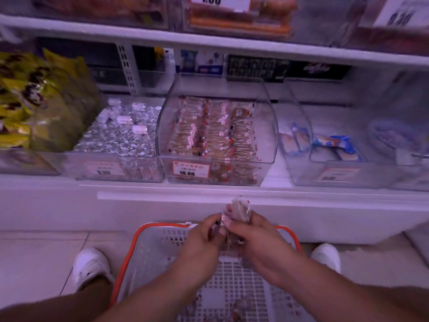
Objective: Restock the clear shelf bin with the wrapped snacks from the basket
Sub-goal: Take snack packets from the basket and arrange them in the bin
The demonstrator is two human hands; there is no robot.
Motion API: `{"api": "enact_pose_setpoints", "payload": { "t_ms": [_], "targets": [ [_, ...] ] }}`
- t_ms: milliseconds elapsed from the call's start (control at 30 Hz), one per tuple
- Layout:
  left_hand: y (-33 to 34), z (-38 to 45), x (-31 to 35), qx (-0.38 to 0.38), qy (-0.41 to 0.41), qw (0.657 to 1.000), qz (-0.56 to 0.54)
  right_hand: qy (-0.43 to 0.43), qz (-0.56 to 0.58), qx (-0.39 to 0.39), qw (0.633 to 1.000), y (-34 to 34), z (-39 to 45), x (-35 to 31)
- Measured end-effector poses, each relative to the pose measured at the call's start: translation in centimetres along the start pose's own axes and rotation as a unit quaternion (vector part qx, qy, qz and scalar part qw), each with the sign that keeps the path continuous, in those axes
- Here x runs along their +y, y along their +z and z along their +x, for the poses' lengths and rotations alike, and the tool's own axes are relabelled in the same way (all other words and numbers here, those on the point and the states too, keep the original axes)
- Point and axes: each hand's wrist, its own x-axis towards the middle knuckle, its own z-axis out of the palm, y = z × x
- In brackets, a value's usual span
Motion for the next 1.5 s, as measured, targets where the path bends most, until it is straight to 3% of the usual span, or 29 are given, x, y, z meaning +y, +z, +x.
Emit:
{"api": "enact_pose_setpoints", "payload": {
  "t_ms": [67, 133, 200, 267, 333, 400, 500, 667, 800, 900, 1000, 1100, 1200, 1367, 1500],
  "targets": [
    [0.7, 0.2, -0.1, 0.017, 0.050, 0.993, 0.102, -0.015, -0.018, 0.026, 0.999, 0.0, -0.5, 0.3],
    [1.1, 0.9, 0.2, 0.017, 0.021, 0.989, 0.147, -0.017, -0.022, 0.062, 0.998, -0.2, -0.4, 0.3],
    [0.7, 2.0, 1.3, 0.031, -0.112, 0.992, 0.045, -0.024, -0.045, 0.106, 0.993, -0.7, 0.3, -0.2],
    [-0.4, 3.1, 1.9, 0.056, -0.239, 0.963, -0.112, -0.028, -0.069, 0.107, 0.991, -1.2, 1.1, -0.9],
    [-1.6, 3.8, 2.7, 0.068, -0.274, 0.931, -0.232, -0.011, -0.088, 0.082, 0.993, -1.2, 1.8, -1.5],
    [-2.2, 3.8, 3.5, 0.051, -0.268, 0.923, -0.272, 0.006, -0.100, 0.064, 0.993, -0.9, 2.4, -1.5],
    [-1.9, 3.8, 3.6, 0.038, -0.218, 0.945, -0.242, 0.016, -0.054, 0.035, 0.998, -0.2, 2.9, -1.3],
    [-2.5, 5.0, 2.1, 0.055, -0.081, 0.992, -0.075, -0.011, 0.010, 0.029, 0.999, -0.2, 3.1, -1.8],
    [-2.5, 5.0, 2.0, 0.111, 0.003, 0.994, 0.021, -0.016, 0.035, -0.018, 0.999, 0.2, 2.4, -1.7],
    [-2.5, 4.8, 2.1, 0.114, -0.041, 0.993, 0.005, -0.017, 0.080, -0.032, 0.996, 0.5, 1.9, -1.6],
    [-2.3, 4.3, 2.3, -0.033, -0.166, 0.959, -0.229, -0.016, 0.099, -0.035, 0.994, 0.5, 2.0, -1.9],
    [-1.8, 3.8, 2.3, -0.101, -0.192, 0.925, -0.311, -0.047, -0.003, -0.013, 0.999, 0.8, 1.9, -2.0],
    [-1.6, 4.0, 2.2, -0.078, -0.175, 0.923, -0.333, -0.156, -0.217, 0.016, 0.964, 1.2, 1.7, -1.7],
    [-2.1, 4.2, 2.8, -0.036, -0.148, 0.925, -0.347, -0.261, -0.335, 0.025, 0.905, 1.3, 1.5, -1.0],
    [-2.3, 4.2, 3.2, 0.002, -0.138, 0.933, -0.333, -0.257, -0.432, 0.001, 0.864, 0.6, 1.6, -0.9]
  ]
}}
